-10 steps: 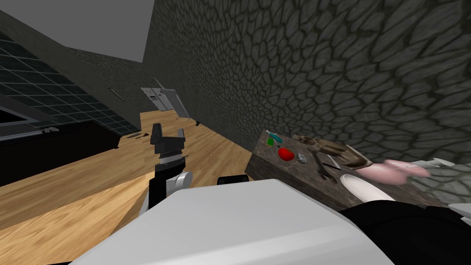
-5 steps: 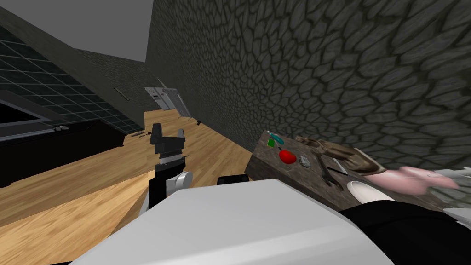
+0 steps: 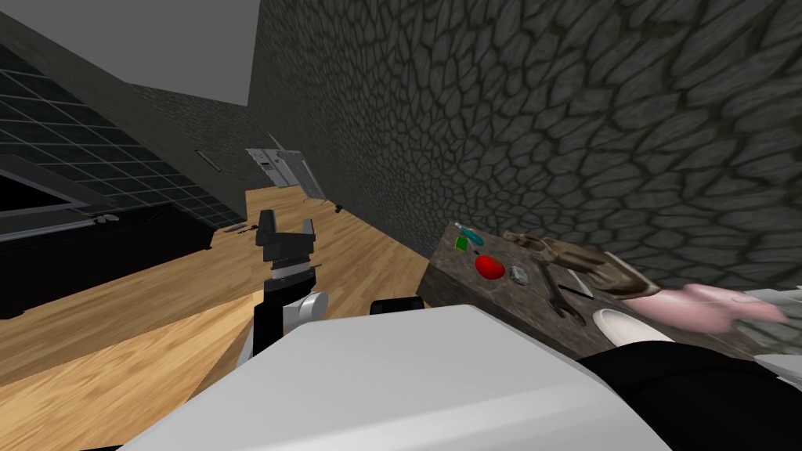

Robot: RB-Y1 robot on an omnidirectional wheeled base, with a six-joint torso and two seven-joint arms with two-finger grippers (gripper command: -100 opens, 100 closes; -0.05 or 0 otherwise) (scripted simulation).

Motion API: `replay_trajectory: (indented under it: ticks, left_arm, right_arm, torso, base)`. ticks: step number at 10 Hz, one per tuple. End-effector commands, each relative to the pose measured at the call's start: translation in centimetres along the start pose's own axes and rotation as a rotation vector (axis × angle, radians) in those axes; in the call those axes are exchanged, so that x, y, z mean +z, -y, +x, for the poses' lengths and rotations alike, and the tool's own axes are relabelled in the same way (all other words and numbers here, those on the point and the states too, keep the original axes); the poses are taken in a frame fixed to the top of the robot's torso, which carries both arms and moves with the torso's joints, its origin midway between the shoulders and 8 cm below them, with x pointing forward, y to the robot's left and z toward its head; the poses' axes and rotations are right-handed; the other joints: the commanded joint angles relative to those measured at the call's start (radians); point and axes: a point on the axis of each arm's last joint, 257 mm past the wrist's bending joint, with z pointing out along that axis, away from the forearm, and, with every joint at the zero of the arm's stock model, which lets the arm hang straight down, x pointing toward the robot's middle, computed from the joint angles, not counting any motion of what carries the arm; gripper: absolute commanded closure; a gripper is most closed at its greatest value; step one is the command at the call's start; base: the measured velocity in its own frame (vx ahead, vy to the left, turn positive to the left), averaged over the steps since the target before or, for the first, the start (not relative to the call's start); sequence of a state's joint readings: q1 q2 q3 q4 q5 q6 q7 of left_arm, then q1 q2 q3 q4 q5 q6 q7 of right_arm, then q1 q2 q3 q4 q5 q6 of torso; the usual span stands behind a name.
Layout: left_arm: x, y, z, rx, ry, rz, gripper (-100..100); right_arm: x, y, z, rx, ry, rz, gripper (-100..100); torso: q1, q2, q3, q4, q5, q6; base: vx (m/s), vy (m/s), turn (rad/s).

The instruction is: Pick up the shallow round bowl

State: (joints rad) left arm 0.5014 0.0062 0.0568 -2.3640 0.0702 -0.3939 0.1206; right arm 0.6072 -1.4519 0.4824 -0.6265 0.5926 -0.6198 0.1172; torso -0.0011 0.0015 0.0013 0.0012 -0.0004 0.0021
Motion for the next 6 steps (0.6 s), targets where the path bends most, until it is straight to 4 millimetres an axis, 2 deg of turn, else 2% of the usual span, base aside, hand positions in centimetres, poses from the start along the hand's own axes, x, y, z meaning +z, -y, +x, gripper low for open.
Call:
replay_trajectory:
  ticks: [1, 2, 3, 4, 5, 6]
  left_arm:
    - [0.0, 0.0, 0.0, 0.000, 0.000, 0.000, 0]
    - [0.0, 0.0, 0.0, 0.000, 0.000, 0.000, 0]
    - [0.0, 0.0, 0.0, 0.000, 0.000, 0.000, 0]
    - [0.0, 0.0, 0.0, 0.000, 0.000, 0.000, 0]
    - [0.0, 0.0, 0.0, 0.000, 0.000, 0.000, 0]
    - [0.0, 0.0, 0.0, 0.000, 0.000, 0.000, 0]
  right_arm:
    - [0.0, 0.0, 0.0, 0.000, 0.000, 0.000, 100]
    - [0.0, 0.0, 0.0, 0.000, 0.000, 0.000, 0]
    - [-0.8, 0.7, -0.5, -0.004, 0.003, 0.001, 100]
    - [-1.5, 1.3, -1.0, -0.009, 0.004, -0.001, 100]
    - [-1.1, 1.0, -0.7, -0.007, 0.003, 0.002, 100]
    - [-1.2, 1.0, -0.8, -0.007, 0.003, 0.000, 0]
  torso:
    - [0.000, 0.000, 0.000, 0.000, 0.000, 0.000]
    - [0.000, 0.000, 0.000, 0.000, 0.000, 0.000]
    - [0.000, 0.000, 0.000, 0.000, 0.000, 0.000]
    - [0.003, 0.001, 0.000, 0.000, 0.002, 0.001]
    - [0.005, 0.001, 0.001, 0.000, 0.003, 0.001]
    - [0.004, 0.001, 0.001, 0.000, 0.002, 0.001]
  base:
    - [0.000, 0.000, 0.000]
    - [0.000, 0.000, 0.000]
    - [-0.008, 0.032, -0.070]
    - [-0.016, 0.062, -0.089]
    - [-0.007, 0.028, -0.019]
    - [-0.001, 0.005, 0.000]
